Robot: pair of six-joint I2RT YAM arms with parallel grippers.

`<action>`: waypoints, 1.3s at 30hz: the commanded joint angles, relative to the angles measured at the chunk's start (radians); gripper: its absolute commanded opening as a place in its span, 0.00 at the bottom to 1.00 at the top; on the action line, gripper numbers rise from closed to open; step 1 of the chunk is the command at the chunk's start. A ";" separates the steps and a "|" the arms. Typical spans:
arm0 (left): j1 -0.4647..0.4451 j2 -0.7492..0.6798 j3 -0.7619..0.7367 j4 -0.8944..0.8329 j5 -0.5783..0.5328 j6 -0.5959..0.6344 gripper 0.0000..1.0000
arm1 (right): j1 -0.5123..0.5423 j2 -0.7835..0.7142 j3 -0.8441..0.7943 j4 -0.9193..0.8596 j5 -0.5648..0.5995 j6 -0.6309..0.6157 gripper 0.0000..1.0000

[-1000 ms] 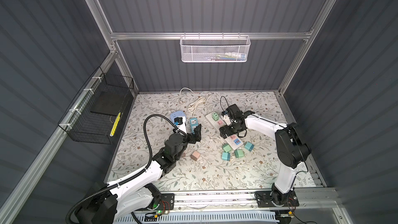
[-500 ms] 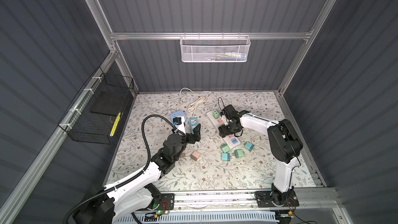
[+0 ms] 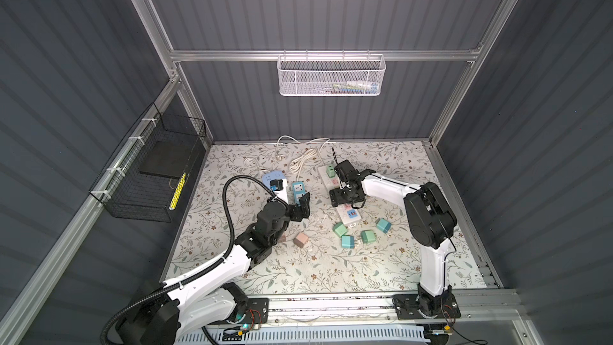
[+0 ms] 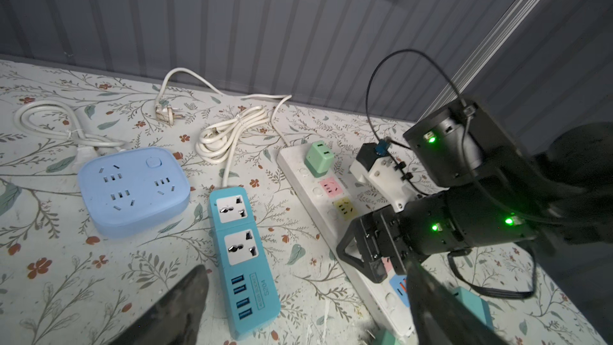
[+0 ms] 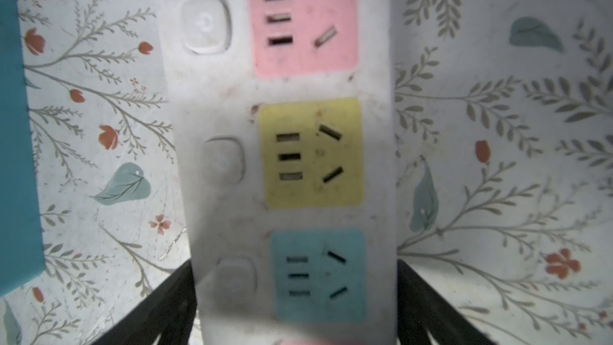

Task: Insert the plug
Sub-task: 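Lower the left gripper onto the pink plug near the robot and grasp it, then lift the pink plug with the left gripper while the right gripper approaches it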

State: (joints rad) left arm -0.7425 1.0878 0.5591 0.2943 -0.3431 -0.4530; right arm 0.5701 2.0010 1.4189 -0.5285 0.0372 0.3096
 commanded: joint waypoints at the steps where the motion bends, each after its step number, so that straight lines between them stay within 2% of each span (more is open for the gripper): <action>1: 0.007 0.038 0.071 -0.209 -0.002 -0.057 0.91 | 0.003 -0.146 -0.046 -0.020 0.031 0.000 0.92; 5: 0.006 0.128 0.162 -0.455 -0.004 -0.096 0.84 | 0.008 -0.290 -0.168 -0.003 0.036 0.003 0.92; 9: 0.003 0.281 0.271 -0.720 0.095 -0.071 0.74 | 0.008 -0.408 -0.280 0.018 0.034 0.014 0.90; 11: -0.001 0.318 0.271 -0.752 0.160 -0.049 0.73 | 0.008 -0.447 -0.314 0.027 0.031 0.021 0.88; 20: -0.047 0.485 0.334 -0.826 0.264 0.053 0.67 | 0.006 -0.517 -0.345 0.070 0.039 0.034 0.84; 31: -0.076 0.476 0.362 -0.931 0.300 0.098 0.72 | 0.004 -0.541 -0.353 0.077 0.038 0.017 0.86; 36: -0.087 0.502 0.353 -0.913 0.411 0.090 0.71 | 0.003 -0.572 -0.361 0.075 0.041 0.022 0.86; 39: -0.102 0.530 0.367 -0.944 0.398 0.083 0.68 | 0.000 -0.590 -0.367 0.071 0.049 0.018 0.86</action>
State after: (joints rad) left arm -0.8288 1.5890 0.9024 -0.5941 0.0116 -0.3767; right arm 0.5720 1.4403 1.0660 -0.4568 0.0639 0.3328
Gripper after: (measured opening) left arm 0.692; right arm 0.862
